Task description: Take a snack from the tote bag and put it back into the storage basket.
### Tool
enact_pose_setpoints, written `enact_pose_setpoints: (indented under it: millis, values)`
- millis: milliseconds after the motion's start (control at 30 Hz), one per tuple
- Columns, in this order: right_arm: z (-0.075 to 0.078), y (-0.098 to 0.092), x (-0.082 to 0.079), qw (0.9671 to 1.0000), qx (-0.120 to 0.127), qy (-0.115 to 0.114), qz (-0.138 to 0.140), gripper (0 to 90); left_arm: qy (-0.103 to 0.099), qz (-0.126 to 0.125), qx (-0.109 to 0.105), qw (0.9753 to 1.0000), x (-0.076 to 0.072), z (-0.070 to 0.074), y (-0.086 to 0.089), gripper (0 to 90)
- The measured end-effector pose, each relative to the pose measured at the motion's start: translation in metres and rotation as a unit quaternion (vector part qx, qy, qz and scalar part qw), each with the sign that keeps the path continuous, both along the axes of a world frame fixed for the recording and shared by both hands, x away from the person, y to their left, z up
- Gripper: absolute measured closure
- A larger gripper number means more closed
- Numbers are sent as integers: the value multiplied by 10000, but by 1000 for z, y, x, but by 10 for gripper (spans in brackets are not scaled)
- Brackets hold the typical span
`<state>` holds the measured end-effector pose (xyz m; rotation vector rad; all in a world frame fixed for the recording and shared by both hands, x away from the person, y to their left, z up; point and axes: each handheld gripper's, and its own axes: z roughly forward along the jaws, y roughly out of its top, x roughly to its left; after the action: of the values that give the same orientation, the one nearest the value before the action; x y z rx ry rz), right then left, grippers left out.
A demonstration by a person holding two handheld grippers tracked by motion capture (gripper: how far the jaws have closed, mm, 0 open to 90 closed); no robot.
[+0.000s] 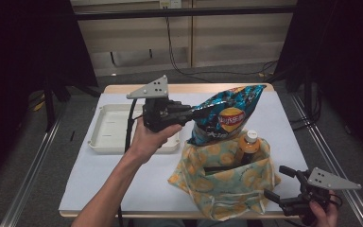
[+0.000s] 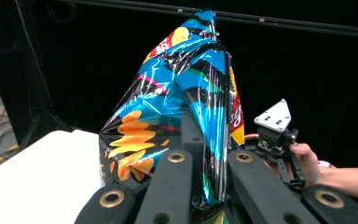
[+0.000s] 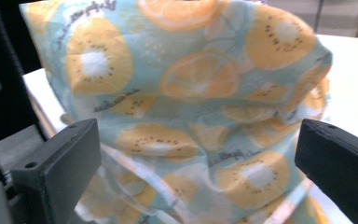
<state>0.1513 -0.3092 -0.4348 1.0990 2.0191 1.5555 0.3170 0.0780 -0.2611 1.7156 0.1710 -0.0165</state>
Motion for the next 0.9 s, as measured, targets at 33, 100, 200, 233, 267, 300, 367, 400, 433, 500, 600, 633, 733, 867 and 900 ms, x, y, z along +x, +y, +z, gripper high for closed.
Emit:
enact_pose_setpoints:
  millis: [33, 100, 200, 233, 267, 300, 367, 400, 433, 500, 600, 633, 733, 867, 900]
  values:
    - [0, 0, 0, 10000, -15, -34, -72, 0, -7, 21, -19, 10000, 0, 2, 2, 900]
    - [0, -1, -1, 9998, 11, -124, -148, 0, -114, 75, -31, 9999, -2, 6, 5, 900]
    - [-1, -3, -2, 9994, 43, -234, -232, 0, -113, 143, 43, 9998, 1, 10, 12, 900]
    - [-1, -3, -2, 9995, 59, -227, -215, 0, -113, 143, 43, 9998, 1, 10, 12, 900]
    - [-1, -3, -2, 9995, 59, -227, -215, 0, -109, 183, 141, 9997, 4, 11, 15, 900]
    - [-1, -2, -2, 9995, 65, -244, -174, 0, -59, 215, 79, 9997, 6, 10, 17, 900]
    - [-1, -2, -2, 9995, 49, -261, -160, 0, -37, 284, 118, 9995, 11, 8, 22, 900]
    - [-2, -1, -2, 9995, 48, -277, -155, 0, 0, 311, 100, 9995, 13, 7, 24, 900]
    - [-2, -1, -2, 9995, 48, -277, -155, 0, -1, 357, 126, 9993, 16, 5, 27, 900]
    - [-2, -1, -2, 9994, 44, -288, -161, 0, 38, 420, 117, 9990, 20, 3, 32, 900]
    - [-3, -1, -1, 9994, 18, -315, -153, 0, 98, 509, 100, 9986, 25, -1, 38, 900]
    - [-3, -1, -1, 9994, 16, -322, -144, 0, 99, 519, 126, 9985, 26, -2, 41, 900]
    - [-3, 0, -2, 9995, -25, -310, -75, 2, 146, 599, 78, 9981, 29, -5, 48, 900]
    - [-4, 0, -3, 9994, -23, -325, -89, 1, 159, 684, 119, 9975, 35, -7, 56, 899]
    - [-4, 0, -3, 9994, -23, -325, -89, 1, 156, 732, 145, 9971, 37, -8, 57, 899]
